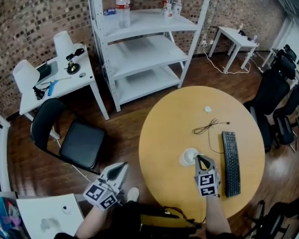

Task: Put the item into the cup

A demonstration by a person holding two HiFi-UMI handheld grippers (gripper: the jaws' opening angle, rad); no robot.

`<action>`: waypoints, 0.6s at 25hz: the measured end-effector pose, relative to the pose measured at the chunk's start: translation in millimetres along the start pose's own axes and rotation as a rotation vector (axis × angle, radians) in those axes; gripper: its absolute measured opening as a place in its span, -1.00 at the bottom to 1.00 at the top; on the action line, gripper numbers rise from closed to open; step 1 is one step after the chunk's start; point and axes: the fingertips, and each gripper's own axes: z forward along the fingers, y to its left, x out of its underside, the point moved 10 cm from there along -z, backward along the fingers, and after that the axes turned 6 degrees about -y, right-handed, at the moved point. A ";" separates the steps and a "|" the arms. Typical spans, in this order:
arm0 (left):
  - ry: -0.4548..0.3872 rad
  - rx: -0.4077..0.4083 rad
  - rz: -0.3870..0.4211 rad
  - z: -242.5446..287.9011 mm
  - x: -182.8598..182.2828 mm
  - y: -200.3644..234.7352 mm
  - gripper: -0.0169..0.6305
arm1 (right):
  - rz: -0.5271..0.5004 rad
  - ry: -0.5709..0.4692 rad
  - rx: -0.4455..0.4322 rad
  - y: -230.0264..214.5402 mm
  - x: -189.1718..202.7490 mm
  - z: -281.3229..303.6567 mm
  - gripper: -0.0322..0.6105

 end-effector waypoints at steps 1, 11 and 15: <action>-0.001 -0.020 -0.014 -8.7 1.6 5.9 -0.94 | 0.017 -0.001 0.011 3.0 0.6 4.7 -0.90; -0.011 -0.084 -0.027 -23.3 6.9 9.0 -0.94 | 0.038 -0.010 0.021 7.3 10.6 21.3 -0.81; -0.009 -0.063 -0.026 -16.1 4.9 2.3 -0.94 | 0.060 -0.026 0.028 2.7 6.8 15.3 -0.81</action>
